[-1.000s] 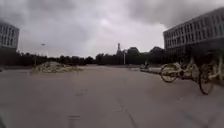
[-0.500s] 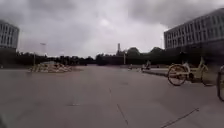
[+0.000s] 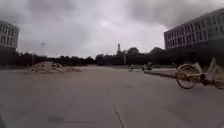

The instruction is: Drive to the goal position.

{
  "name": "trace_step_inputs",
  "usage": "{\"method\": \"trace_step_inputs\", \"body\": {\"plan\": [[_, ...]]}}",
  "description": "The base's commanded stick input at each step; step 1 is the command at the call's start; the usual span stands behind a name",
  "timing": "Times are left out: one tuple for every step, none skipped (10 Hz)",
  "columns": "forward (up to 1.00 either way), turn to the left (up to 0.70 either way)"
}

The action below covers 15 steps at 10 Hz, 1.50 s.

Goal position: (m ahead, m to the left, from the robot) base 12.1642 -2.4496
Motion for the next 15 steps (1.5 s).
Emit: {"method": "trace_step_inputs", "body": {"plan": [[0.85, -0.03], [0.85, -0.03], [0.85, -0.03], [0.85, -0.03], [0.85, -0.03], [0.85, -0.03], [0.85, -0.03], [0.85, -0.03], [0.85, -0.03], [0.85, -0.03], [0.85, -0.03], [0.85, -0.03], [0.85, -0.03], [0.85, -0.03], [0.85, -0.03]]}}
